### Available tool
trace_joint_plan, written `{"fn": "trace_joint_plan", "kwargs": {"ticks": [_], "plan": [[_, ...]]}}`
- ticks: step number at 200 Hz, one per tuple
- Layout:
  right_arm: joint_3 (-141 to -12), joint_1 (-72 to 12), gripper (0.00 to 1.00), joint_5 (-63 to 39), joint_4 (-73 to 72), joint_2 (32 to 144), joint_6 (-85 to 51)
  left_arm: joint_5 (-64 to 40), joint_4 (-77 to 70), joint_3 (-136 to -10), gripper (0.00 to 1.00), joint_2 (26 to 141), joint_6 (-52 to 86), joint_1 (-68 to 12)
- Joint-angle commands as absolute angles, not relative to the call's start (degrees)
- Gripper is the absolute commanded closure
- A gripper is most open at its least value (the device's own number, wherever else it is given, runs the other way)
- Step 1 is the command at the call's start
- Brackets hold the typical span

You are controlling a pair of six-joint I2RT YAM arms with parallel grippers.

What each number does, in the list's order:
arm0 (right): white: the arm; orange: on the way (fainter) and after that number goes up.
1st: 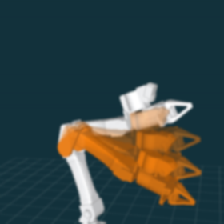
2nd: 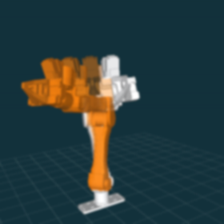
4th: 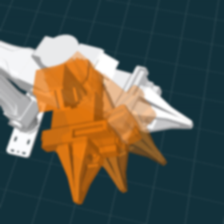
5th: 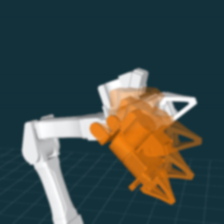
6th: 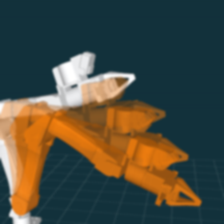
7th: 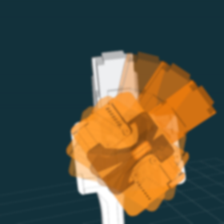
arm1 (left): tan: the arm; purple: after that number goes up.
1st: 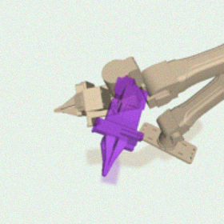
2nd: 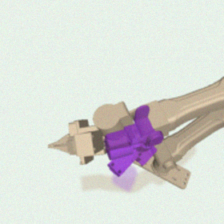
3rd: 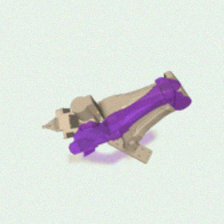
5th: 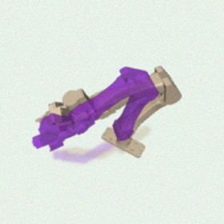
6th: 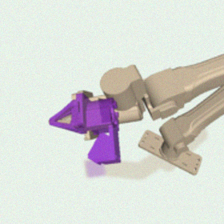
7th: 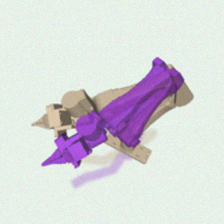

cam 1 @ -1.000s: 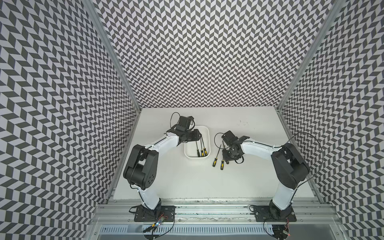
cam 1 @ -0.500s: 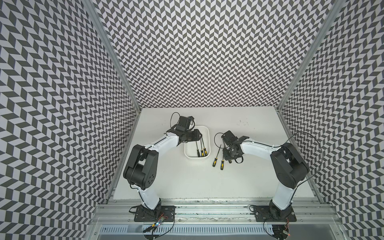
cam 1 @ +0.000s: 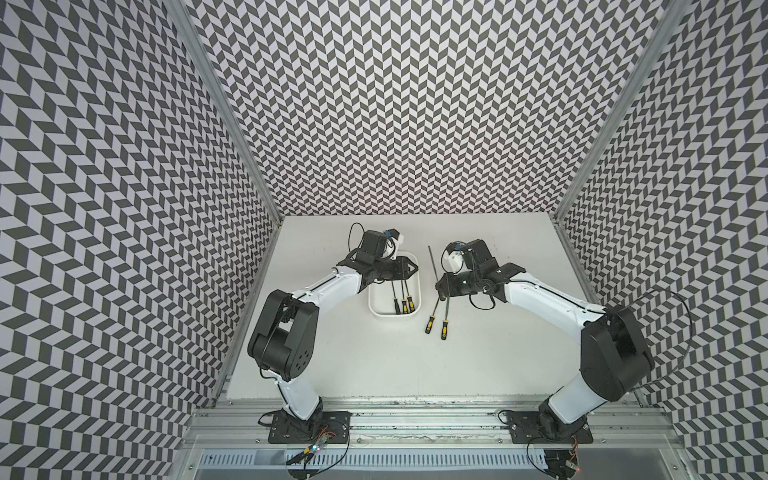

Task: Put the file tool into the storage box
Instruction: Pick up the file tool from the center of the board, then place the file tool in the storage box.

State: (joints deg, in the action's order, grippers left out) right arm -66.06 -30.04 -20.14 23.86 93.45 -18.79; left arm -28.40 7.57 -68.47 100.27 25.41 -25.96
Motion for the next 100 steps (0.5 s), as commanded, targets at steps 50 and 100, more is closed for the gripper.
{"fn": "trace_joint_plan", "kwargs": {"ticks": [50,100], "plan": [[-69.21,-30.34,0.97,-30.59,19.47,95.10,-18.56,-31.18,2.86,-68.59,0.62,99.74,26.20,-27.96],[-69.69,-30.43,0.97,-30.93,19.29,95.01,-18.98,-31.36,2.17,-68.98,0.63,101.20,26.63,-28.43]]}}
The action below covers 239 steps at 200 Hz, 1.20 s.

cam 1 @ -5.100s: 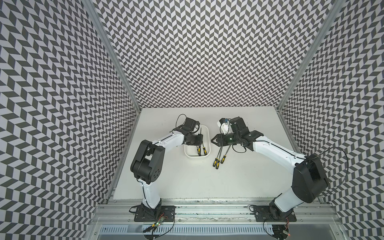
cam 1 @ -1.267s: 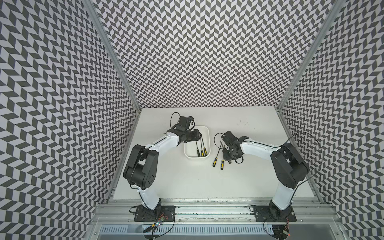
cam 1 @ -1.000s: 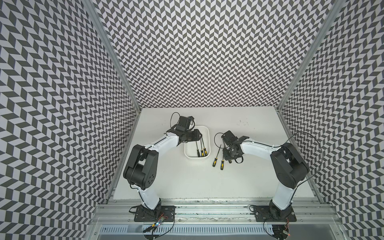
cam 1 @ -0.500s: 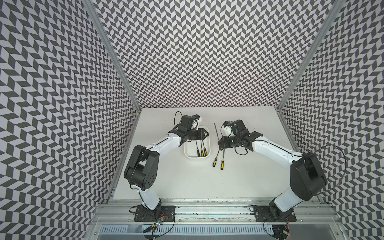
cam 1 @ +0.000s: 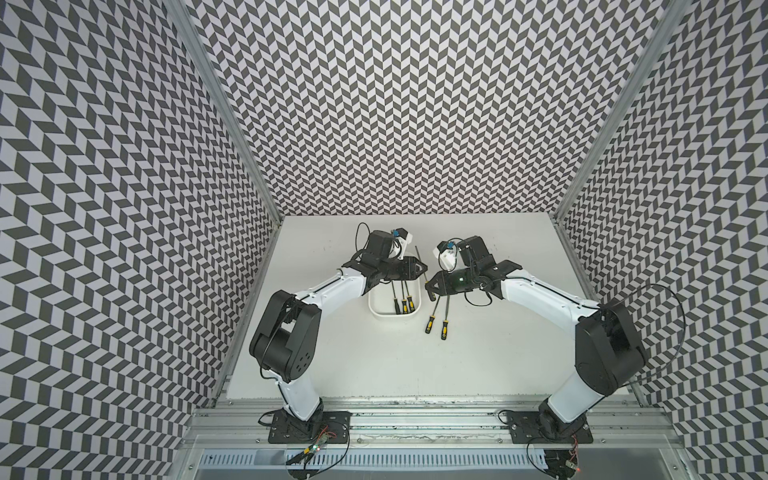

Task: Put the file tool into the storage box
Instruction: Place the file tool in the storage box.

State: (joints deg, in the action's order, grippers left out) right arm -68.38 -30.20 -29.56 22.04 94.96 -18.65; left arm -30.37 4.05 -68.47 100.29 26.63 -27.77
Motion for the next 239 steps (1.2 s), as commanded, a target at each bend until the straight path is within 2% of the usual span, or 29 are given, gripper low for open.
{"fn": "trace_joint_plan", "kwargs": {"ticks": [1,17,60,84,92,108,128,184,239], "plan": [[-69.69,-30.43,0.97,-30.98,19.31,95.01,-19.03,-31.37,2.14,-69.03,0.63,101.27,26.63,-28.50],[-69.92,-30.43,0.96,-30.65,19.47,94.83,-19.06,-31.71,1.91,-69.50,0.66,101.94,26.81,-28.56],[-70.05,-30.41,0.96,-29.64,19.99,94.79,-19.03,-32.87,1.70,-70.24,0.90,102.66,26.50,-28.75],[-70.09,-30.41,0.95,-29.12,20.21,94.59,-18.84,-32.80,2.05,-70.06,0.97,102.47,25.98,-28.59],[-70.09,-30.41,0.90,-28.93,20.30,94.51,-18.88,-32.50,2.46,-70.06,0.98,102.36,25.45,-28.50],[-70.21,-30.41,0.63,-27.24,20.91,94.11,-19.36,-30.11,5.37,-70.64,0.99,102.27,23.67,-28.15],[-69.89,-30.37,0.47,-24.44,21.27,93.17,-19.81,-25.25,10.25,-71.37,0.99,101.60,19.86,-27.07],[-69.26,-30.06,0.45,-23.87,21.20,92.02,-19.30,-13.18,18.46,-72.21,0.98,98.27,12.66,-23.18],[-68.98,-29.84,0.45,-24.21,21.44,92.64,-19.19,-11.43,20.76,-69.10,0.98,101.07,13.66,-22.75]]}}
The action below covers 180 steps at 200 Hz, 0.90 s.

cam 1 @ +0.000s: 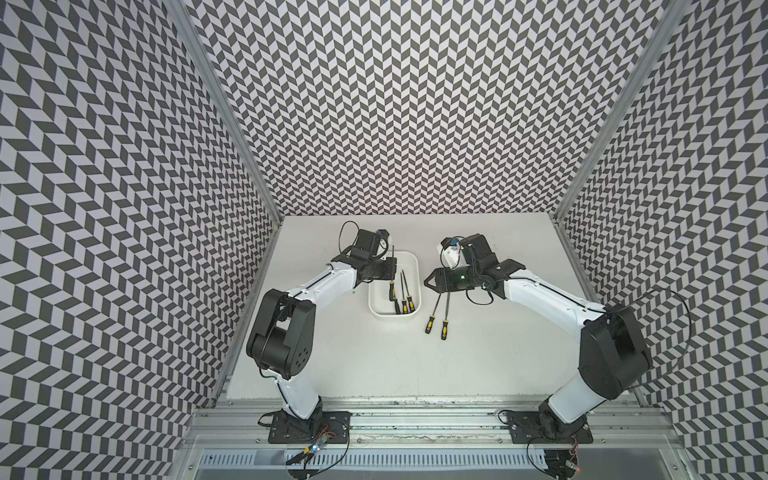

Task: Put the file tool into the storage box
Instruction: Place the file tool in the storage box.

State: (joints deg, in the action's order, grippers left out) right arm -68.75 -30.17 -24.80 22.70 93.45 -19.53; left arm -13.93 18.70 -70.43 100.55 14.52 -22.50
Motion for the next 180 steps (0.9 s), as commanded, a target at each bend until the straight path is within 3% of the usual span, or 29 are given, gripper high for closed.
{"fn": "trace_joint_plan", "kwargs": {"ticks": [1,54,112,180], "plan": [[-68.94,-29.86,0.45,-24.19,21.44,92.64,-19.22,-11.34,20.75,-68.96,0.98,101.07,13.73,-22.71],[-68.75,-29.19,0.45,-23.91,22.05,92.46,-19.14,-9.63,20.67,-65.77,0.96,101.90,14.68,-22.68],[-69.37,-29.00,0.39,-22.92,26.86,96.11,-19.60,-11.43,18.98,-65.31,0.71,102.66,17.07,-22.81],[-66.06,-30.69,0.36,-11.00,36.67,97.74,-18.50,-12.39,18.55,-68.03,0.70,101.66,17.79,-22.79]]}}
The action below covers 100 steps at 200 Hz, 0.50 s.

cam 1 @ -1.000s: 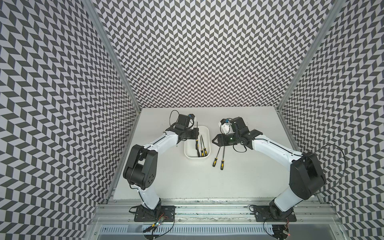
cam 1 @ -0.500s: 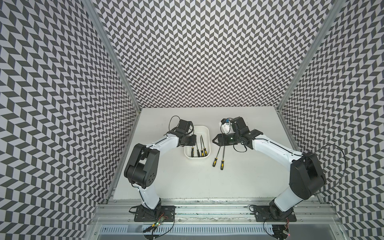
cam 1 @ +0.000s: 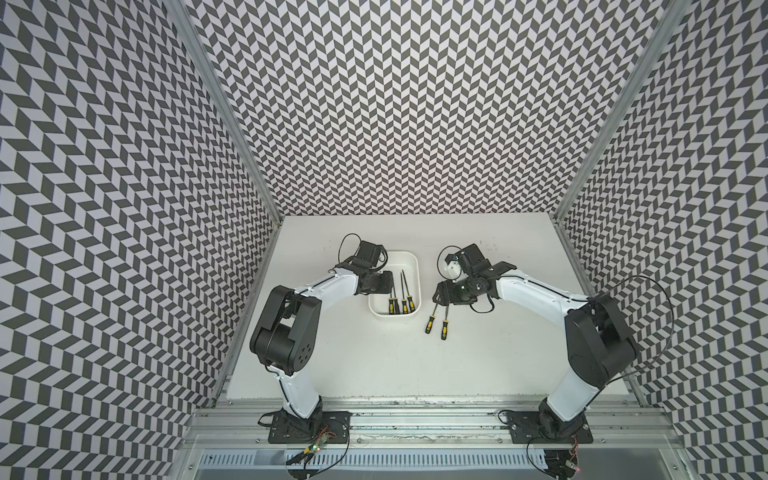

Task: Put the file tool into the storage box
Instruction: Place the file tool in the storage box, then pick up the file tool from the center of the board.

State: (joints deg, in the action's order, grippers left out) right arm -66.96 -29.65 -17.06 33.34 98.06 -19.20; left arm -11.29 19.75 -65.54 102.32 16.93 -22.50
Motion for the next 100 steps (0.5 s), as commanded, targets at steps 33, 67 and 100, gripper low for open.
{"fn": "trace_joint_plan", "kwargs": {"ticks": [33,67,100], "plan": [[-65.01,-33.63,0.36,-9.97,37.27,99.52,-18.03,-12.99,18.67,-69.87,0.70,101.70,18.07,-22.79],[-64.12,-37.97,0.37,-6.37,38.97,101.32,-17.60,-12.55,18.99,-70.26,0.70,101.07,17.68,-22.75],[-62.89,-39.11,0.38,-4.14,39.23,101.77,-18.07,-12.70,18.81,-70.05,0.70,100.59,17.67,-22.68]]}}
